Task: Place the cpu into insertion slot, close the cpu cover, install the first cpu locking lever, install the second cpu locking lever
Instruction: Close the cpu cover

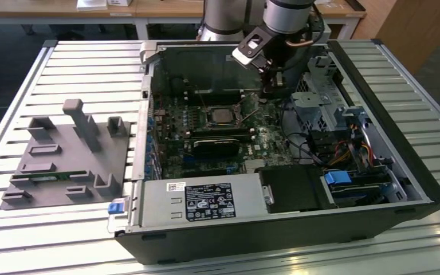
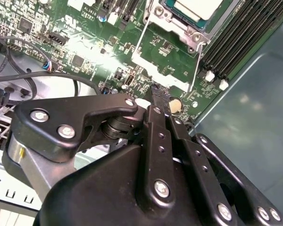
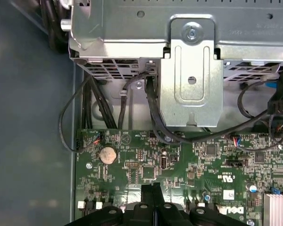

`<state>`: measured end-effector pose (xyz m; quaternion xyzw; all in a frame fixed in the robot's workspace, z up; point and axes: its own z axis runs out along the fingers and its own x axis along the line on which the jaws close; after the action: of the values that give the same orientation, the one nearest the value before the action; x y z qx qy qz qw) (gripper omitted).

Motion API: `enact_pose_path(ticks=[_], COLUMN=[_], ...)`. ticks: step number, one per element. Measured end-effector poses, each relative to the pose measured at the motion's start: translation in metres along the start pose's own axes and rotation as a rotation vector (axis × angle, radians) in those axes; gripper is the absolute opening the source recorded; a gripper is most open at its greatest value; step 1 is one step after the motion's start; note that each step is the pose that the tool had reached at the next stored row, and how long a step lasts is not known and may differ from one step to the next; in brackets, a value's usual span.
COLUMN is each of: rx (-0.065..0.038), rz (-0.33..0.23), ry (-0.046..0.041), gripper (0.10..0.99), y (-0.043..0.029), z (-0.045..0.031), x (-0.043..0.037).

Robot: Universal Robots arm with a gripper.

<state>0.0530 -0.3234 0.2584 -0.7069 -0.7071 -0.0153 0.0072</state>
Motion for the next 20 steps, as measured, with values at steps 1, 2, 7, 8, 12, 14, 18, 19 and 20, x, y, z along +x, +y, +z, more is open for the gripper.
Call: enact_pose_path(ticks=[1, 2, 7, 8, 12, 14, 18, 19, 20], rx=[0.000, 0.000, 0.001, 0.001, 0.001, 0.001, 0.001, 0.001, 0.001], rz=[0.000, 0.000, 0.000, 0.000, 0.000, 0.000, 0.000, 0.000, 0.000], ry=[0.0000, 0.0000, 0.0000, -0.0001, 0.0000, 0.0000, 0.0000, 0.0000, 0.0000], gripper=[0.106, 0.106, 0.106, 0.106, 0.106, 0.106, 0.106, 0.106, 0.106], y=[0.0007, 0.0016, 0.0041, 0.0043, 0.0044, 0.0044, 0.0038, 0.0034, 0.0027], z=[0.0006, 0.0013, 0.0048, 0.0056, 0.0098, 0.0117, 0.0133, 0.0135, 0.0136], x=[0.0000, 0.0000, 0.0003, 0.0004, 0.0004, 0.0004, 0.0006, 0.0007, 0.0009])
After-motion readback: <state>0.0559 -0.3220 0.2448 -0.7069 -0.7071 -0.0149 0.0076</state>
